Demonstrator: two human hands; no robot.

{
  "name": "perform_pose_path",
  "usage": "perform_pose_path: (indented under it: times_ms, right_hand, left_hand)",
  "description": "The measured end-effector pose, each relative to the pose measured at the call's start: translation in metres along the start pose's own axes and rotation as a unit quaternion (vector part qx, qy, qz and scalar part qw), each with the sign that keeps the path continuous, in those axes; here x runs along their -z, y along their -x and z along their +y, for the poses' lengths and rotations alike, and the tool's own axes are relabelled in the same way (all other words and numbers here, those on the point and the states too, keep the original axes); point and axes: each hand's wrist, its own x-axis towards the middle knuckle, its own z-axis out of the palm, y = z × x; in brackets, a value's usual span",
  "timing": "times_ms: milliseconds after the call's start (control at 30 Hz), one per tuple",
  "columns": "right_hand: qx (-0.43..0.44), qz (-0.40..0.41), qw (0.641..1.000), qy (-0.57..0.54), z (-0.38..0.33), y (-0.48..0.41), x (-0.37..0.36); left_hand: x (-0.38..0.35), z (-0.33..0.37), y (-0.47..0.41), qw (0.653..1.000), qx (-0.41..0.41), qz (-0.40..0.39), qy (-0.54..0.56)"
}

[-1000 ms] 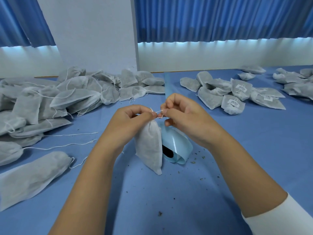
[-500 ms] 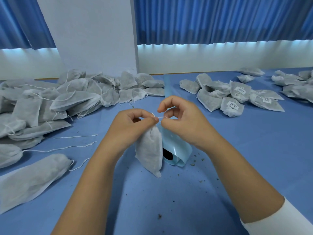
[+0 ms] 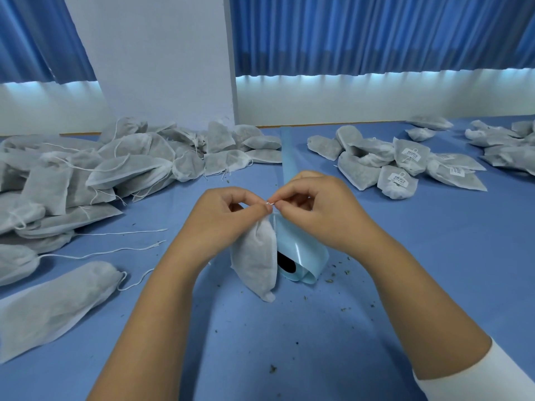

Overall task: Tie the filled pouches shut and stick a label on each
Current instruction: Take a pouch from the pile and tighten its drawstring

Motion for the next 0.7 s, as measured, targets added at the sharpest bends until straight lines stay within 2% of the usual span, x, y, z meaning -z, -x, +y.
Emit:
perform_pose_path:
  times_ms: [167, 433, 567, 700]
  right_hand:
    - [-0.054, -0.045, 0.996, -0.056, -0.0015, -0.0005, 0.0042]
    - [-0.146, -0.098, 0.973, -0.152, -0.0015, -0.0014, 0.0052]
    - [-0.12, -0.081, 0.966, -0.213, -0.0041, 0.0002, 0.0064]
    - [-0.081, -0.053, 0.969, -0.225, -0.0041, 0.0007, 0.0064]
  left_hand:
    - [0.0004, 0.0, 0.0002, 1.0, 0.003, -0.003, -0.001]
    - [-0.0001, 0.0023, 0.0025, 0.998, -0.002, -0.054, 0.024]
    - [0.0019, 0.0022, 0.0018, 0.995, -0.015, -0.062, 0.071]
    - [0.0024, 0.002, 0.0007, 0.992, -0.013, -0.064, 0.104]
